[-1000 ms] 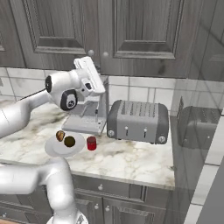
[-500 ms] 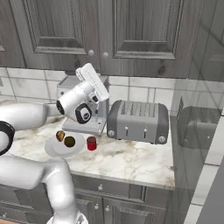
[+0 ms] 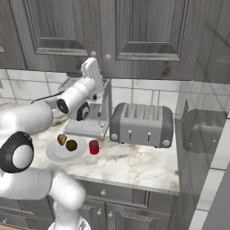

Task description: Pick the avocado and bread from the counter and place them on the plate. Then pick the jam from the cabinet and place it next to the plate. Lastly close the cabinet door.

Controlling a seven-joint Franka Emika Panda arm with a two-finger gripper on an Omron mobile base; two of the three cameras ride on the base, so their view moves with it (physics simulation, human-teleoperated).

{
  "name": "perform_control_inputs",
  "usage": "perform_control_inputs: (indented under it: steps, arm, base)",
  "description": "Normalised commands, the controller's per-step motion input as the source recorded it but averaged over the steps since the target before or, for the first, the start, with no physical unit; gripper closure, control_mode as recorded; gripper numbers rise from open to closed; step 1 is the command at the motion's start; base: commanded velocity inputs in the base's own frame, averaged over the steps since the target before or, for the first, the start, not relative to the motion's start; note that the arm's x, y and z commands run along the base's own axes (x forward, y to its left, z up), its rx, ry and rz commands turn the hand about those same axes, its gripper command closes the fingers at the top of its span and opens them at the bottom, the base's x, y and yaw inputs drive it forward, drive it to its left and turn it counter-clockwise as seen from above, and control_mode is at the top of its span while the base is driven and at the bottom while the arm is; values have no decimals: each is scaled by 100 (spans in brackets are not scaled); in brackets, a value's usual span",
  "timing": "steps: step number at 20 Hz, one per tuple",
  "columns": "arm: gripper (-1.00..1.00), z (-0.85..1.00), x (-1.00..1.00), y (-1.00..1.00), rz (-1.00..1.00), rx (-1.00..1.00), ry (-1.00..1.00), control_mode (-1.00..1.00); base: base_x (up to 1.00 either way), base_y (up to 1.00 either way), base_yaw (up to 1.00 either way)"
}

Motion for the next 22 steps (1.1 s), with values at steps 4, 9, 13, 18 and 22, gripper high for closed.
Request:
perform_control_inputs:
  steps: [4, 9, 13, 18, 22]
  arm:
    - [-100, -5, -39, -75, 37, 66, -39, -100]
    - [-100, -100, -5, 5, 49, 21, -2, -100]
    - [-100, -1, 1, 1, 40, 29, -7, -100]
    - [-100, 83, -48, -6, 27, 33, -45, -100]
    - [-100, 100, -100, -9, 8, 18, -58, -100]
  base:
    - [0, 0, 0]
    - [0, 0, 0]
    - [0, 0, 0]
    - [0, 0, 0]
    - [0, 0, 0]
